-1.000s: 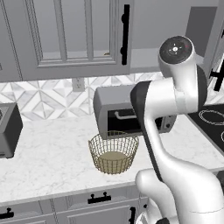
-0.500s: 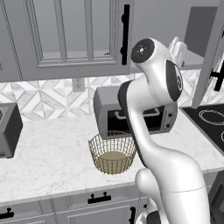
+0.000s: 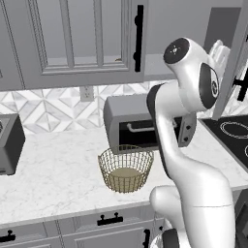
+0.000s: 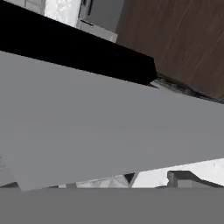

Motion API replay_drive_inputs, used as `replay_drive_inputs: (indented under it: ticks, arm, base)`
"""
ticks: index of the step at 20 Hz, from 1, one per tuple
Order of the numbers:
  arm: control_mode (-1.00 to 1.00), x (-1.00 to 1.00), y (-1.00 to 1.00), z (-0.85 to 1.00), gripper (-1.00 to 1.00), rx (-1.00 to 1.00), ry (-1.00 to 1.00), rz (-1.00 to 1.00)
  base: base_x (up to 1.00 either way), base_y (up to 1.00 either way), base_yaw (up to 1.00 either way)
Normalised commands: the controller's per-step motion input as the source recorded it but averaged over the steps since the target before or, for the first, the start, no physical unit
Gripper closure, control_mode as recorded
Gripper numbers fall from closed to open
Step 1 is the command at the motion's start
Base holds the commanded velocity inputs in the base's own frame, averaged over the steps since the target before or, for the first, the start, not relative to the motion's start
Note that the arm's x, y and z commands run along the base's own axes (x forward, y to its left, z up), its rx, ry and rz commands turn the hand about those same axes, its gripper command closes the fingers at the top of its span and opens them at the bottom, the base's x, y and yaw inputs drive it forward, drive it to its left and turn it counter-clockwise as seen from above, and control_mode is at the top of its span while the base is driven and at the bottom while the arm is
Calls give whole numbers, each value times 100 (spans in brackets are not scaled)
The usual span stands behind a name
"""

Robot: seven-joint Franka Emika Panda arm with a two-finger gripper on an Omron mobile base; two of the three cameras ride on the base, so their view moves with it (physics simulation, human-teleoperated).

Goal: Open the cabinet, pick up the bread from the cabinet and place it in the basket. Then move the basket to the dining counter.

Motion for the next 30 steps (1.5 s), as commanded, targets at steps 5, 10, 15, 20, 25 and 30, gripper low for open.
replay_drive_inputs:
  ticks: [5, 10, 15, 20, 25, 30]
  arm:
    - [-100, -87, -100, 0, -100, 4, -12, -7]
    - [-100, -19, -100, 0, -100, 0, -1, -9]
    - [-100, 0, -100, 0, -100, 0, 0, -6]
    - [-100, 0, -62, 0, -100, 4, 0, -2]
    - [-100, -31, 76, -1, -100, 7, -3, 0]
    - [-100, -46, 100, 0, -100, -1, -4, 4]
  base:
    - [0, 0, 0]
    - [0, 0, 0]
    - [0, 0, 0]
    - [0, 0, 0]
    - [0, 0, 0]
    - [0, 0, 0]
